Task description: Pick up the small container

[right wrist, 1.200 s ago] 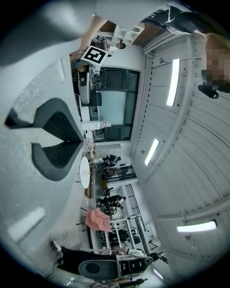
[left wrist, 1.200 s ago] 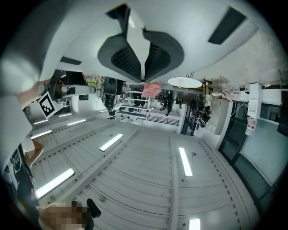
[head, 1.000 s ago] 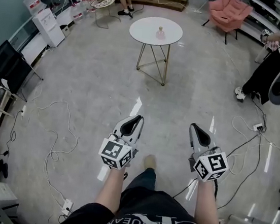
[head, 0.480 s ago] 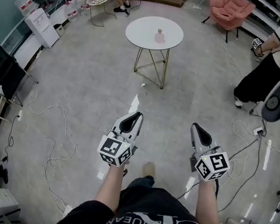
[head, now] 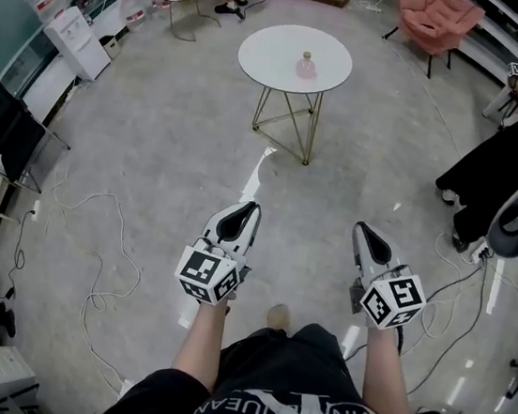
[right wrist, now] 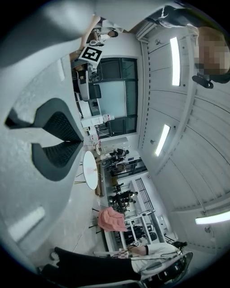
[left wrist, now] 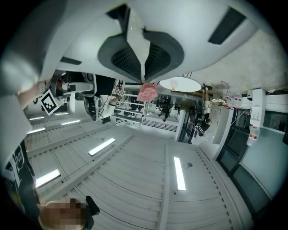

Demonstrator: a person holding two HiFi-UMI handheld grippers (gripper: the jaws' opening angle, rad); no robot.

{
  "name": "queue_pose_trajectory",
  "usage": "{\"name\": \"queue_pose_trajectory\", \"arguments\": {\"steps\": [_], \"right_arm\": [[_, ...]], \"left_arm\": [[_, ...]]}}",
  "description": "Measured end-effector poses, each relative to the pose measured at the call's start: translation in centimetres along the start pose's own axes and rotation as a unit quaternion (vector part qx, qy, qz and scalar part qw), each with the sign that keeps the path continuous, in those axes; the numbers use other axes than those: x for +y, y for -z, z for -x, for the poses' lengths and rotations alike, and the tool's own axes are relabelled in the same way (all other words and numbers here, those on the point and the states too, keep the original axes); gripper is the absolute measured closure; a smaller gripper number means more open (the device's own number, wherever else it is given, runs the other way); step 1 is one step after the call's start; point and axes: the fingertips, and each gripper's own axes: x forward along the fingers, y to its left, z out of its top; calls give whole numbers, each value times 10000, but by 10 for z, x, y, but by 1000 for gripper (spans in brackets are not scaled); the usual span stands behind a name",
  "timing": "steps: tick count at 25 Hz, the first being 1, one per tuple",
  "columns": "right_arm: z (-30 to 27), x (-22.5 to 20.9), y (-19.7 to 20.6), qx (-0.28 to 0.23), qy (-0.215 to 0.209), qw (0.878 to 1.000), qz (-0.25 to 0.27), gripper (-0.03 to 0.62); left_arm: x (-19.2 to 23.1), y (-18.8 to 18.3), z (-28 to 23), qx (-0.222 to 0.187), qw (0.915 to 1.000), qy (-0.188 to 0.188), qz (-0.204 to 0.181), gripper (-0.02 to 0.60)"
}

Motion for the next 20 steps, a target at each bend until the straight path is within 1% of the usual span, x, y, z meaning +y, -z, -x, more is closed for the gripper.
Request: {"name": "queue_pose_trajectory", "arguments": {"steps": [9, 13, 16, 18, 20], "right_arm": [[-9, -6, 9, 95, -16, 9998, -165, 588], [-22, -5, 10, 138, -53, 9996, -252, 588], [-39, -9, 7, 120, -122, 9994, -314, 588], [-52, -13, 1, 61, -203, 9994, -271, 588], [-65, -16, -6, -30, -307, 9995, -117, 588]], "left_arm": [[13, 11, 9, -63, 9996, -199, 191, 552], [27, 13, 11, -36, 9992, -312, 250, 552], [40, 7, 6, -46, 9989, -398, 223, 552], [47, 3, -1, -78, 9988, -424, 210, 552], [54, -1, -12, -87, 9989, -426, 187, 552]]}}
